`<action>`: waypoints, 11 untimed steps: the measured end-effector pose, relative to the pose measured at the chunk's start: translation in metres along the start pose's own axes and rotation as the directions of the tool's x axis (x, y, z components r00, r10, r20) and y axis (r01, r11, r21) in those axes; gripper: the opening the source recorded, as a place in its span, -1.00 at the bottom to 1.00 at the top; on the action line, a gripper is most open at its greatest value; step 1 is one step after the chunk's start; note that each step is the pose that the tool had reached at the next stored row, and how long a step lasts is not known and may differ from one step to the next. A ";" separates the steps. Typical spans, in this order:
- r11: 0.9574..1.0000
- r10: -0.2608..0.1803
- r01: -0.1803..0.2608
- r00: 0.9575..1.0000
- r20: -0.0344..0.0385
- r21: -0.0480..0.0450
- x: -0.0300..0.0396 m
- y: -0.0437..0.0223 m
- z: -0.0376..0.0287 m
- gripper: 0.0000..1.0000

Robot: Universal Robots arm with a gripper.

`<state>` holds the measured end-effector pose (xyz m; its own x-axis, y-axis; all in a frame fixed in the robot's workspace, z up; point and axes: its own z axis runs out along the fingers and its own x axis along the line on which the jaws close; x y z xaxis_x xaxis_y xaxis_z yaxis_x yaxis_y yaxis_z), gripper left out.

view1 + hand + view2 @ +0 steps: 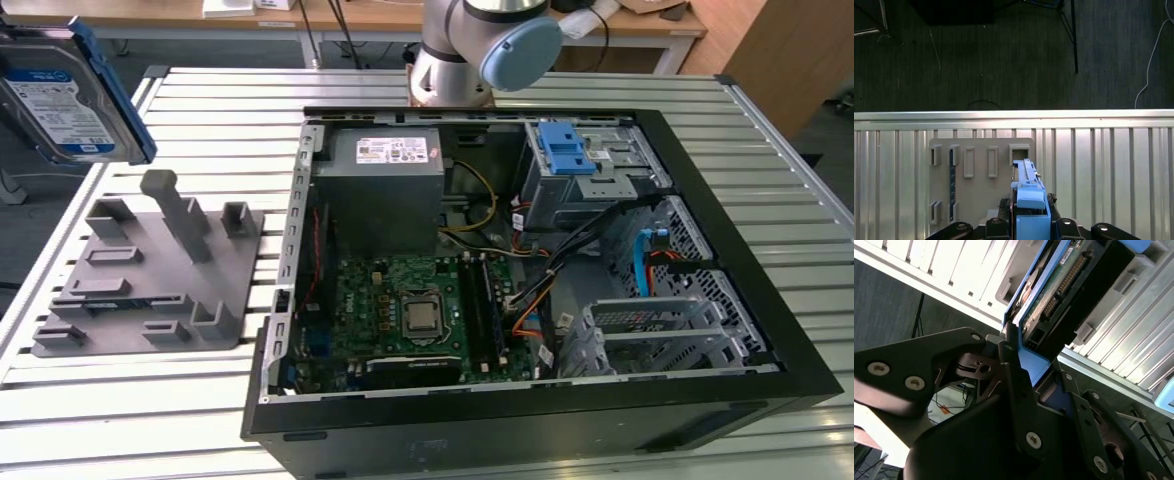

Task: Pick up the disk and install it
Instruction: 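Pick up the disk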

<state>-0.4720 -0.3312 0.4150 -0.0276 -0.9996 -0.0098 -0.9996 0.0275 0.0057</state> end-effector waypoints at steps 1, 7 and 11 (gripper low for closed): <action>1.000 0.000 0.000 1.000 -0.001 0.000 -0.0001 0.0000 -0.0001 -0.27; 1.000 0.000 0.000 1.000 -0.010 0.000 -0.0011 0.0000 -0.0018 -0.27; 1.000 0.000 0.000 1.000 -0.010 0.000 -0.0011 0.0000 -0.0029 -0.27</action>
<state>-0.4720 -0.3301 0.4179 -0.0275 -0.9996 0.0003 -0.9996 0.0275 0.0055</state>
